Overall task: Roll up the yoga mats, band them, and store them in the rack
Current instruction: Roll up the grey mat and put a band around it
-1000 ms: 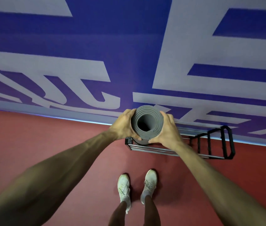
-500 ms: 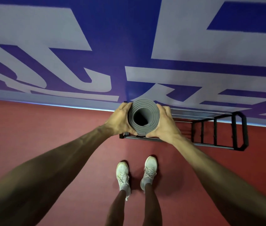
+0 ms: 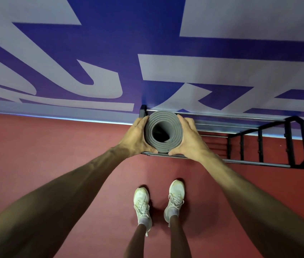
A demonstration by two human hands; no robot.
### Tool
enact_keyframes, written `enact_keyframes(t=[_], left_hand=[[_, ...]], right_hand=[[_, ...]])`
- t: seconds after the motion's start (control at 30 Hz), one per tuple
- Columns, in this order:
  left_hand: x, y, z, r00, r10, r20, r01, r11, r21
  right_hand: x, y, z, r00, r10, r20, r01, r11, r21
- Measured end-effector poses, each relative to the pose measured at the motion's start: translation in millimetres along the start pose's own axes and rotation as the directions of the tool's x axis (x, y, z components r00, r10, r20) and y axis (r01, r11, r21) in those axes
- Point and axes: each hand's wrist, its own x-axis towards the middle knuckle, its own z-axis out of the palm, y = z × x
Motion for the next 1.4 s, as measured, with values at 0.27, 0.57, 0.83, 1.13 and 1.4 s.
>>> enact_keyframes(t=[0.27, 0.57, 0.83, 1.13, 1.4], left_hand=[[-6, 7, 7, 0.998, 0.054, 0.011, -0.055, 0.995, 0.086], [6, 13, 10, 0.994, 0.034, 0.101, -0.050, 0.986, 0.162], [21, 30, 17, 0.995, -0.062, 0.084, 0.054, 0.994, 0.097], [25, 41, 11, 0.966, -0.259, 0.002, 0.252, 0.937, -0.242], [27, 53, 21, 0.938, -0.319, 0.133, 0.343, 0.906, -0.248]], right_hand=[[-3, 17, -3, 1.000, 0.011, -0.009, -0.010, 0.996, 0.091], [-2, 34, -9, 0.999, 0.029, 0.034, -0.033, 0.990, 0.135], [-3, 49, -20, 0.988, 0.141, 0.055, -0.149, 0.973, 0.177], [-4, 57, -30, 0.978, 0.188, 0.089, -0.203, 0.957, 0.205], [-9, 49, -33, 0.984, 0.176, 0.030, -0.179, 0.969, 0.172]])
